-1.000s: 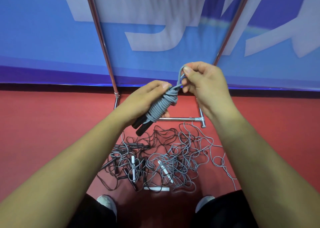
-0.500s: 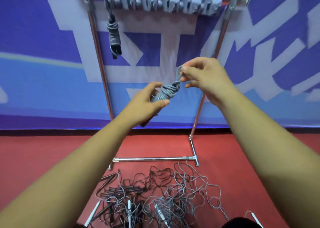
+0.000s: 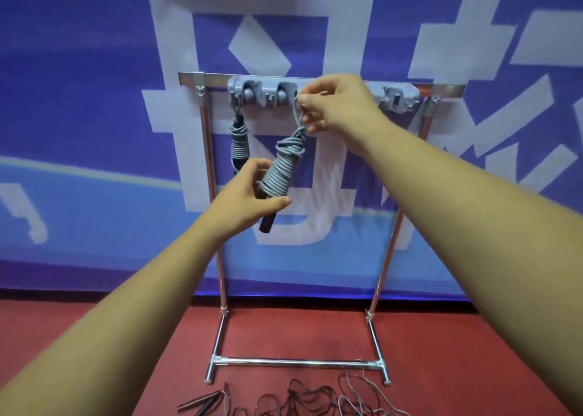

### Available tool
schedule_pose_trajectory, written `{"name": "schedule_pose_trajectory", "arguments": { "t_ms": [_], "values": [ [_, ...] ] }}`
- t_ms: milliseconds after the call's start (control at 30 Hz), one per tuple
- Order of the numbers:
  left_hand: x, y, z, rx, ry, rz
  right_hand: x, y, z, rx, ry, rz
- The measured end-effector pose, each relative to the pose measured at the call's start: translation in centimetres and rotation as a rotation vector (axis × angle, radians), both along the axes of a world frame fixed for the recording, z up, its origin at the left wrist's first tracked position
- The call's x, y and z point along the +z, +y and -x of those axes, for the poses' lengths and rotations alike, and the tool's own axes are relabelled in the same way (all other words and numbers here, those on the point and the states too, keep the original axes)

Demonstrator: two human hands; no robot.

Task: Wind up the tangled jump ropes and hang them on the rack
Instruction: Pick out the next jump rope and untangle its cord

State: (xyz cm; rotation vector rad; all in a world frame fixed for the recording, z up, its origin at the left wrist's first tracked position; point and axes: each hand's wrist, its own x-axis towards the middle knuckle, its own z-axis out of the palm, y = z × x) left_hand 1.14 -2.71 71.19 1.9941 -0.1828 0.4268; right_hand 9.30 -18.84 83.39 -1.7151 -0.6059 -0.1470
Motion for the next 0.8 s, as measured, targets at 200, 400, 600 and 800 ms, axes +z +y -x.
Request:
{"name": "schedule_pose_trajectory", "arguments": {
  "t_ms": [200, 400, 600, 800],
  "values": [
    [0.0, 3.0, -3.7, -0.008, 0.066, 0.243, 1.9, 5.2, -4.8, -0.025, 0.079, 0.017],
    [-0.4, 3.5, -6.5, -0.035, 0.095, 0.477, 2.3, 8.1, -8.3, -0.099, 0.072, 0.063],
    [-0.8, 4.0, -8.9, 0.027, 0.091, 0.570, 1.4, 9.7, -11.4, -0.204, 0.054, 0.080],
    [-1.6, 4.4, -10.8, 0.111, 0.134, 0.600, 0.8, 11.2, -13.5, -0.245, 0.062, 0.092]
  ]
}}
